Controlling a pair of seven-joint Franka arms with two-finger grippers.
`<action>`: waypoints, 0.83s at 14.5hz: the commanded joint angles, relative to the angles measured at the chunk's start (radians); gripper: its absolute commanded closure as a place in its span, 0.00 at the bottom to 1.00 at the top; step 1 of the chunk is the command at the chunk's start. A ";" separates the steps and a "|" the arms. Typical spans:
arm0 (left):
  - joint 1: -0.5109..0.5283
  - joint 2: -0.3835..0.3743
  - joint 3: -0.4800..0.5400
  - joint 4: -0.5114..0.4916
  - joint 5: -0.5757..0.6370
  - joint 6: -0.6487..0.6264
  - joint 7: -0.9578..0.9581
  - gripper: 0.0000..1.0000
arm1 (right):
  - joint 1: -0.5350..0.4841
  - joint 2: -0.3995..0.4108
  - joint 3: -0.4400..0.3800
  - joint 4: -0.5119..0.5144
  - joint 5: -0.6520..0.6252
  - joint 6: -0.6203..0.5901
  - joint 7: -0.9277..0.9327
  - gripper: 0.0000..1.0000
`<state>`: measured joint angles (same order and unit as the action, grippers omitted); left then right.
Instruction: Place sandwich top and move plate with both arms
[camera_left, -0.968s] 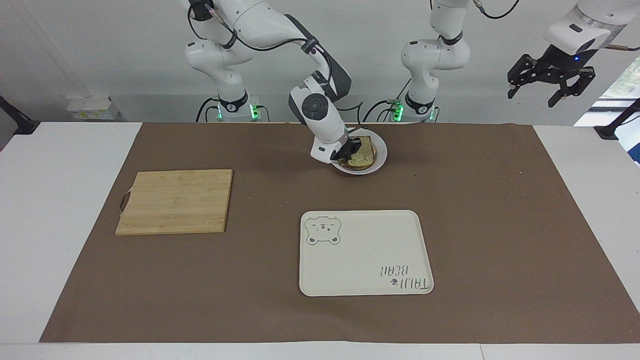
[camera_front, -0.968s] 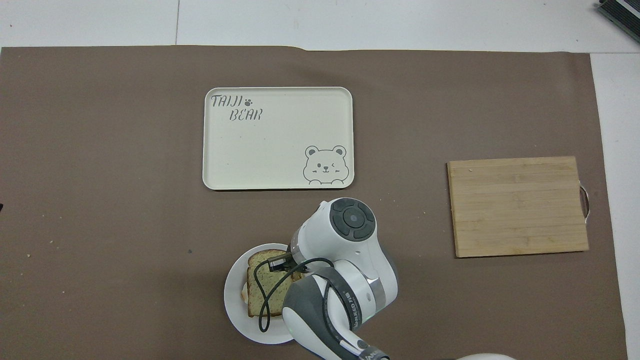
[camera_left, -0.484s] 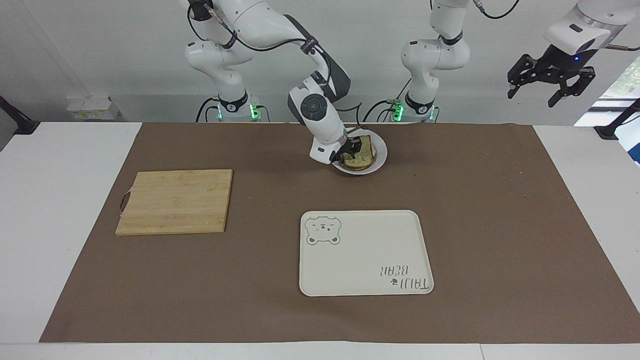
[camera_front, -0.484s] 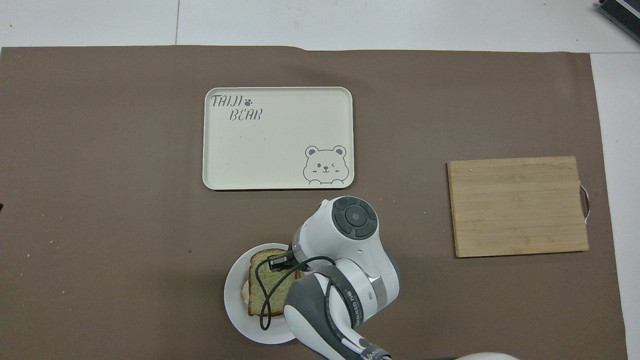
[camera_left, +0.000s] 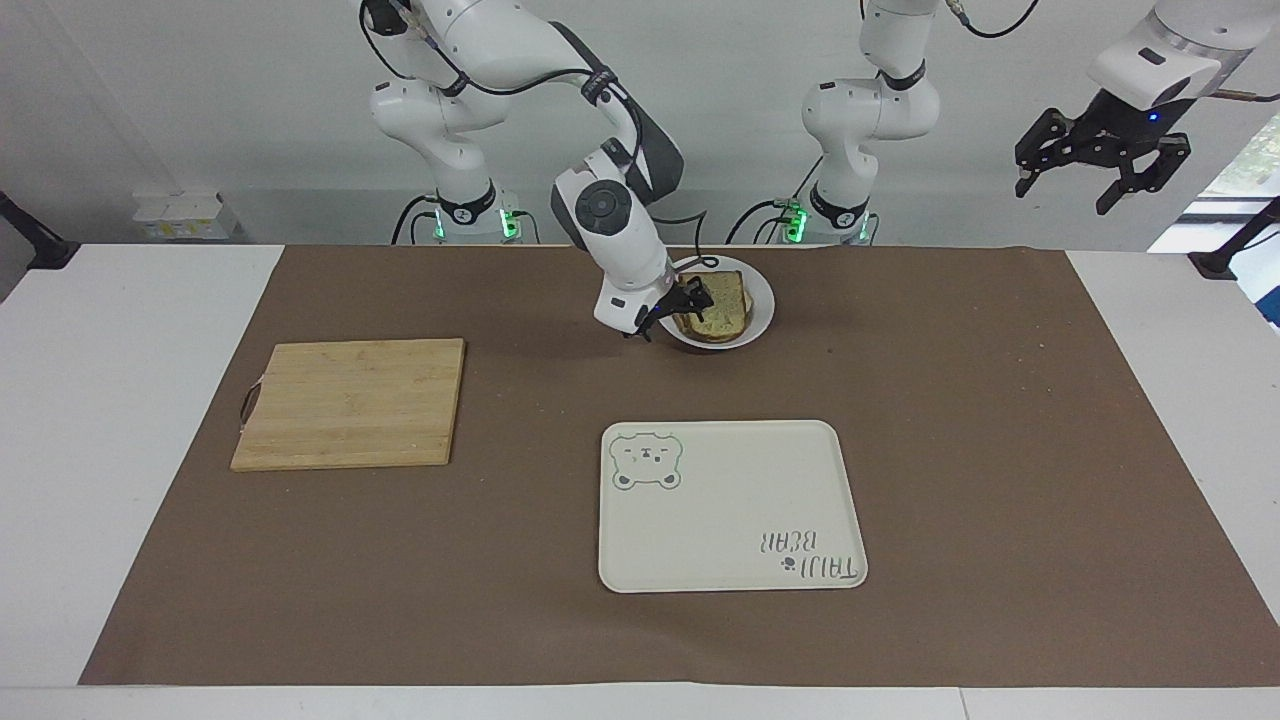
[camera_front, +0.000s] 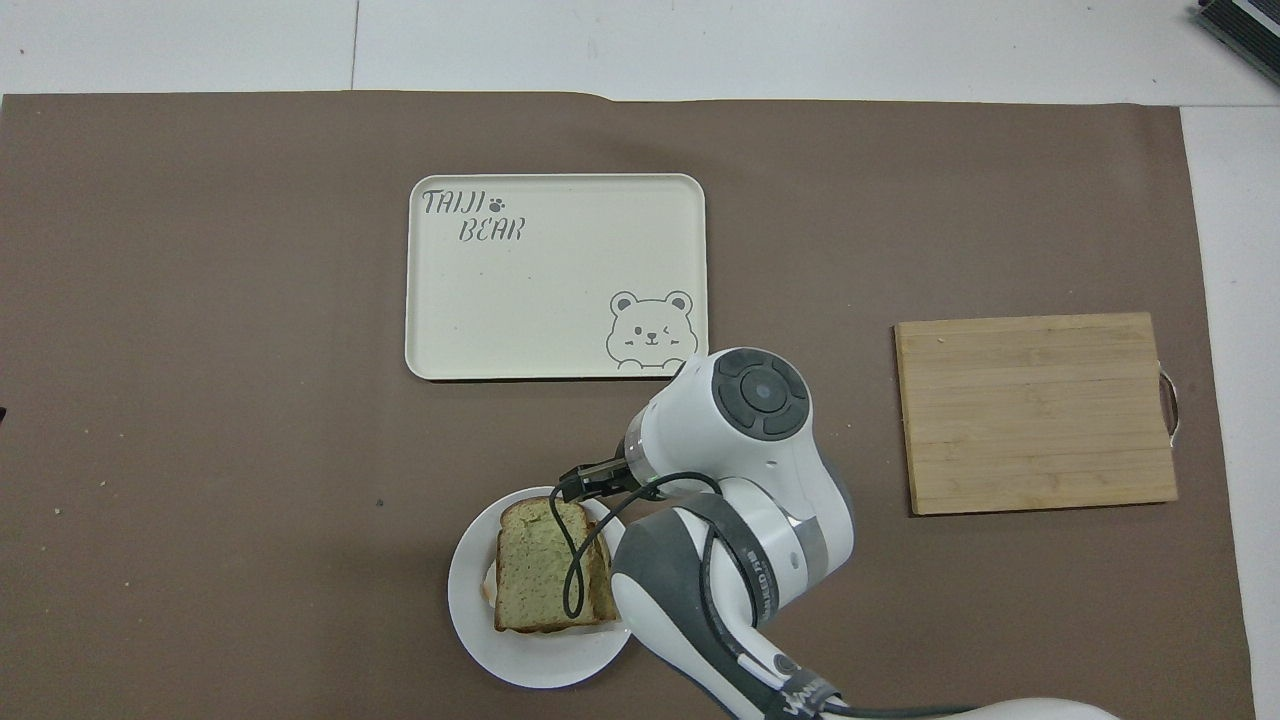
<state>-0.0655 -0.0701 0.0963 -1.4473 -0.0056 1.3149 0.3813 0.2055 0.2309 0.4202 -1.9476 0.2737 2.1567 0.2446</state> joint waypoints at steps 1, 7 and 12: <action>-0.020 -0.014 0.016 -0.013 0.012 -0.009 0.005 0.00 | -0.058 -0.037 0.008 0.042 -0.044 -0.066 -0.021 0.00; -0.020 -0.014 0.014 -0.013 0.012 -0.009 0.005 0.00 | -0.239 -0.097 0.008 0.076 -0.044 -0.112 -0.022 0.00; -0.020 -0.014 0.016 -0.013 0.012 -0.009 0.005 0.00 | -0.278 -0.107 0.005 0.145 -0.048 -0.127 -0.019 0.00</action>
<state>-0.0655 -0.0701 0.0963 -1.4473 -0.0056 1.3149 0.3813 -0.0595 0.1361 0.4159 -1.8276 0.2450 2.0473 0.2320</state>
